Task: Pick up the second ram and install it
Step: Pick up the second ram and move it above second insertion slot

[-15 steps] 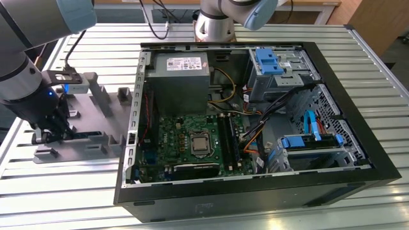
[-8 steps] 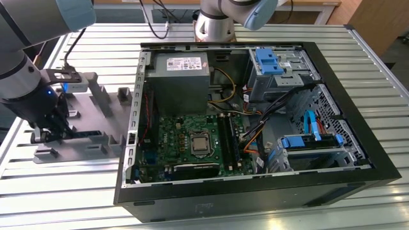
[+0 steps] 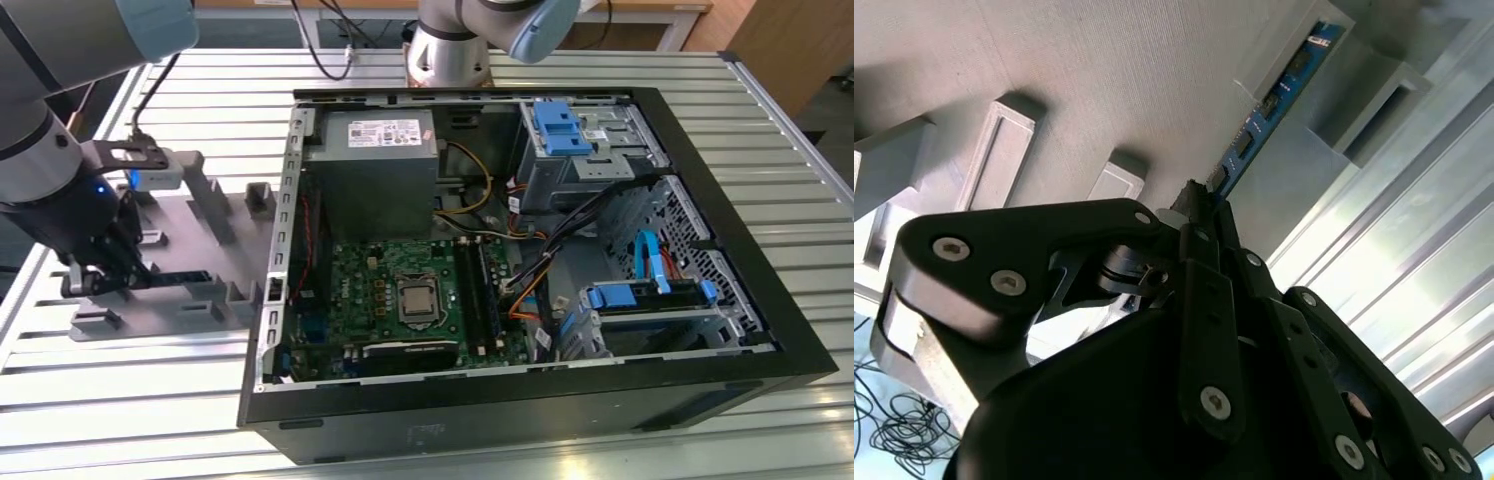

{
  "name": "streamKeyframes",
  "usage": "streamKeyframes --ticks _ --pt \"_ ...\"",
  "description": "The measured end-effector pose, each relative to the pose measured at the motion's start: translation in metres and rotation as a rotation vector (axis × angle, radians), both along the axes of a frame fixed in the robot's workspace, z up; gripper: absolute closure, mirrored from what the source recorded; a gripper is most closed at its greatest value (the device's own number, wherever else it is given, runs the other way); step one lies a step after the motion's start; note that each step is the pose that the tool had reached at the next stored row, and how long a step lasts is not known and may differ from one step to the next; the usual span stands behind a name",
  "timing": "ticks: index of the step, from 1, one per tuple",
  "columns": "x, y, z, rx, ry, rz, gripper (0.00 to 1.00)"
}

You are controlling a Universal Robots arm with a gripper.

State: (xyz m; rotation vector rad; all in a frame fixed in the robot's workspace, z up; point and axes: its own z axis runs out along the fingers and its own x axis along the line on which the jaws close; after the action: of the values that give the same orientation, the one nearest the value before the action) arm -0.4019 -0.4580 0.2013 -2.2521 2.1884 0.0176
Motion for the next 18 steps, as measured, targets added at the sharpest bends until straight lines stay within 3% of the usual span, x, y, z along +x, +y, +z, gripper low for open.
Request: streamKeyframes --ticks 18 --pt "0.0 0.0 0.01 0.0 0.0001 0.0 0.86"
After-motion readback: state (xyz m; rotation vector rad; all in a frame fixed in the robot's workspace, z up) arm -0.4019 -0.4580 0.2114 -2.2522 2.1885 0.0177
